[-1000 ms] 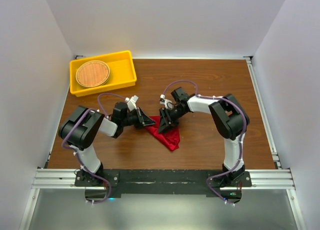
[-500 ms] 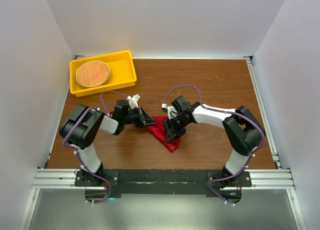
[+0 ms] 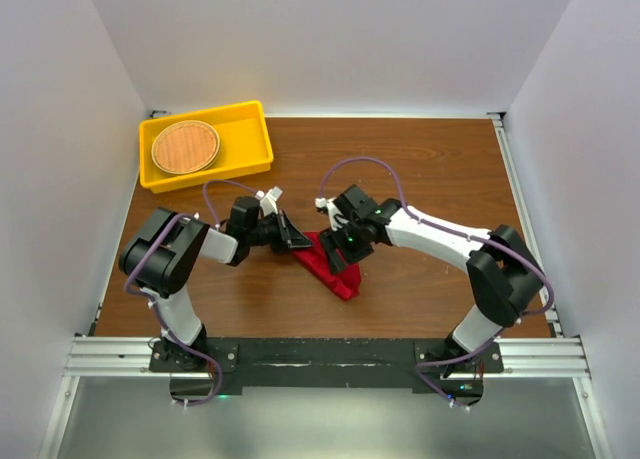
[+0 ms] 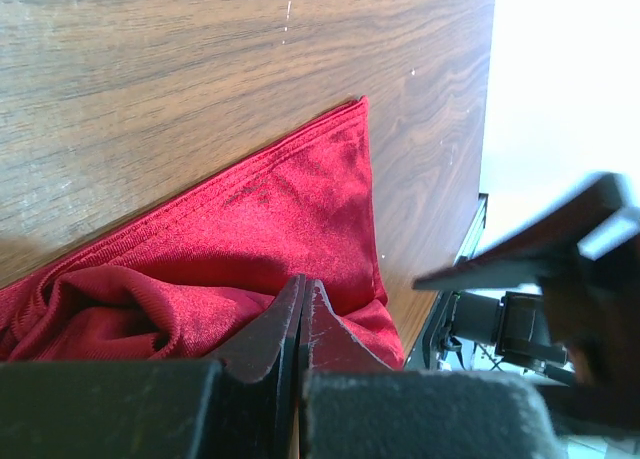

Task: Fold the napkin, place the utensils inside, and roll it up
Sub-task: Roll the napkin with the utensil

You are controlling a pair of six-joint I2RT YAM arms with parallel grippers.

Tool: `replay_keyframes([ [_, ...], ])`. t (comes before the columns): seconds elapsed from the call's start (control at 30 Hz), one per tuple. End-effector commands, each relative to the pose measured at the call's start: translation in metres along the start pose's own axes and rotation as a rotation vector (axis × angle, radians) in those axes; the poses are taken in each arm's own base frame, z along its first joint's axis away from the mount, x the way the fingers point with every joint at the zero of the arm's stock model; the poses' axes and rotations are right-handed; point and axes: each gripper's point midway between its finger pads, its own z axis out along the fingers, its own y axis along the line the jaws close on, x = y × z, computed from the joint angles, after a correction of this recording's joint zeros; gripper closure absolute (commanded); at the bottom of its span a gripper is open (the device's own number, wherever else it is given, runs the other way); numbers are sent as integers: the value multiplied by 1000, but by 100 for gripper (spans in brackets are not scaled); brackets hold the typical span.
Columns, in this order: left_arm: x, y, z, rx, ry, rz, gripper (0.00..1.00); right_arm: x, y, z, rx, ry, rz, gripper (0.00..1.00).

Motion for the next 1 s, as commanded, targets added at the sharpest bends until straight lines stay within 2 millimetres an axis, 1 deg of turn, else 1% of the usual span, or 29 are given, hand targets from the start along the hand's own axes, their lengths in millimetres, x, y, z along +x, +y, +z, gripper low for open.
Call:
replay_keyframes([
  [0.0,21,60,-6,-223,47,-64,100,-46,17,-4,82,-96,-118,36],
  [0.03,23,62,-7,-232,52,-73,100,-46,20,6,97,-79,-138,36],
  [0.07,23,62,-7,-234,56,-77,100,-58,25,7,109,-103,-150,36],
  [0.1,22,62,-7,-235,55,-81,100,-64,23,10,145,-112,-160,36],
  [0.13,25,64,-8,-243,63,-89,100,-66,29,14,156,-114,-184,36],
  [0.17,26,64,-8,-246,67,-94,100,-69,30,21,174,-114,-195,36],
  [0.23,28,66,-8,-250,78,-109,100,-72,31,27,218,-122,-234,37],
  [0.37,29,67,-9,-252,84,-126,100,-69,32,43,255,-117,-271,37],
  [0.47,30,68,-9,-255,92,-138,100,-61,34,55,256,-103,-280,39],
  [0.53,30,69,-9,-258,96,-143,100,-55,36,61,254,-93,-279,42],
  [0.57,29,69,-9,-259,94,-144,100,-53,32,63,269,-88,-274,46],
  [0.6,29,68,-9,-258,96,-144,100,-51,31,65,273,-83,-265,54],
  [0.63,28,67,-10,-260,96,-145,100,-50,29,64,280,-85,-254,61],
  [0.67,24,64,-9,-258,91,-139,100,-49,26,64,289,-90,-250,68],
  [0.7,21,63,-10,-262,87,-120,100,-49,24,63,292,-94,-245,72],
  [0.73,18,59,-11,-263,84,-109,100,-50,22,61,285,-100,-237,82],
  [0.77,10,54,-11,-258,74,-75,100,-48,20,63,277,-94,-228,86],
  [0.8,7,51,-15,-273,73,-65,98,-47,19,64,230,-78,-211,91],
  [0.83,-3,44,-15,-272,58,-38,97,-46,21,66,190,-71,-205,99],
  [0.87,-10,41,-18,-279,48,-13,95,-44,22,69,147,-66,-201,100],
  [0.9,-16,41,-21,-298,30,-3,89,-42,30,71,33,-43,-189,100],
  [0.93,-23,33,-29,-302,11,9,86,-40,32,73,-23,-30,-180,100],
  [0.97,-32,29,-34,-304,-18,14,82,-34,37,79,-103,7,-169,100],
])
